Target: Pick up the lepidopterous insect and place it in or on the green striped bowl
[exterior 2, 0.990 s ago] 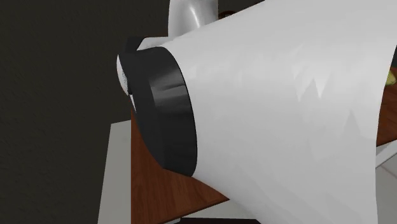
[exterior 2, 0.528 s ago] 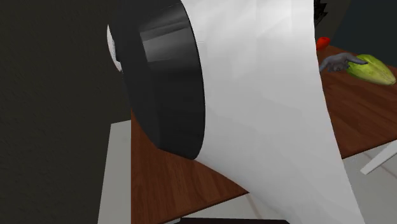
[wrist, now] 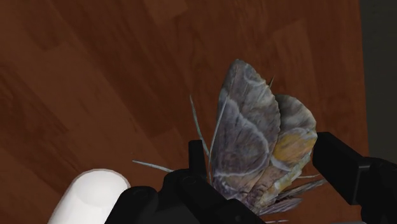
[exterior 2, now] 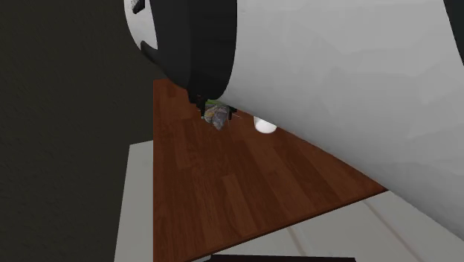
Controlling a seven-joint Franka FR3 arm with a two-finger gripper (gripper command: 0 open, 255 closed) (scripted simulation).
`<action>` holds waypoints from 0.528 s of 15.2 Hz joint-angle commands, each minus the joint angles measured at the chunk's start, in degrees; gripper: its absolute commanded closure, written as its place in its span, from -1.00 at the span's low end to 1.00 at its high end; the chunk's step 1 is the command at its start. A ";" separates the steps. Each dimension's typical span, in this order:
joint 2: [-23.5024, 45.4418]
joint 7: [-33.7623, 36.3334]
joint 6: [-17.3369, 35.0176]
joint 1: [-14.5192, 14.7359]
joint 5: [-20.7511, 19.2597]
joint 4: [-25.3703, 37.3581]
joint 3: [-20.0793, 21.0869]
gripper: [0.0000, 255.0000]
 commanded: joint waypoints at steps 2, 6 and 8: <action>6.49 -0.36 0.54 -1.13 -1.51 5.79 -0.02 1.00; 15.59 -0.31 0.09 -2.21 -3.84 15.09 0.14 1.00; 20.26 -0.17 -0.60 -2.51 -5.11 20.29 0.19 1.00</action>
